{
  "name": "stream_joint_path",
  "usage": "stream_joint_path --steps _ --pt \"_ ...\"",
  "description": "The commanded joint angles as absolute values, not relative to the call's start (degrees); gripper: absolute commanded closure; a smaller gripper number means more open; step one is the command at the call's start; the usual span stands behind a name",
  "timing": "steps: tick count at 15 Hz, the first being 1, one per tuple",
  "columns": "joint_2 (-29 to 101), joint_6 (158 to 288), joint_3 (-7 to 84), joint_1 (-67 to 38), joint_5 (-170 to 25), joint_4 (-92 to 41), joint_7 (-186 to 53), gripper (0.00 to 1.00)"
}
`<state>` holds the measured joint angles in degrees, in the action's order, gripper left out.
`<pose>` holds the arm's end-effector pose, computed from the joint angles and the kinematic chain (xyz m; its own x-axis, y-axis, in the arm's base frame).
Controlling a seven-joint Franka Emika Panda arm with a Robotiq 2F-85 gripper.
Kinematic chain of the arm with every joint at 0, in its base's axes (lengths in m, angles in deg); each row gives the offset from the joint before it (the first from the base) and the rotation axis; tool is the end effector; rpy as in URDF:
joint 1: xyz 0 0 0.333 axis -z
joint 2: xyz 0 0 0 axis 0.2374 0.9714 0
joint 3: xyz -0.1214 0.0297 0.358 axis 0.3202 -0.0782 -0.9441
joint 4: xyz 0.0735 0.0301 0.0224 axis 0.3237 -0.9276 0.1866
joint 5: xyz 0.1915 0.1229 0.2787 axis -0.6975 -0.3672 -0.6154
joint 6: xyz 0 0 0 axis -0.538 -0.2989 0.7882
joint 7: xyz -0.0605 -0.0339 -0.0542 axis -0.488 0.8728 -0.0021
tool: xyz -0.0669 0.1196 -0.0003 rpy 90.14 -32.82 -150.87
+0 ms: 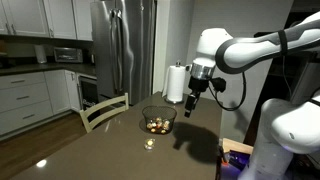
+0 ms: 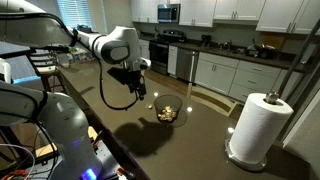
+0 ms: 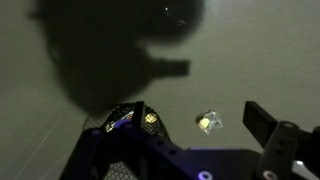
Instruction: Pick up one candy from the black wire basket and put it on the table.
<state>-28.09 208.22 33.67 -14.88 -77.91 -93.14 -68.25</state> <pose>0.2341 0.0116 0.4628 0.9934 -0.0343 0.1091 -0.0309 -0.9990 -0.0328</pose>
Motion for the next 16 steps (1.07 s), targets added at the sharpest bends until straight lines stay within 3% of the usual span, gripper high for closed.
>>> stream_joint_path --steps 1,16 --pt "-28.08 208.04 33.56 -14.73 -78.0 -93.02 -68.36 0.0" --pt "-18.33 208.53 33.54 -15.39 -77.67 -85.25 -69.81 0.0"
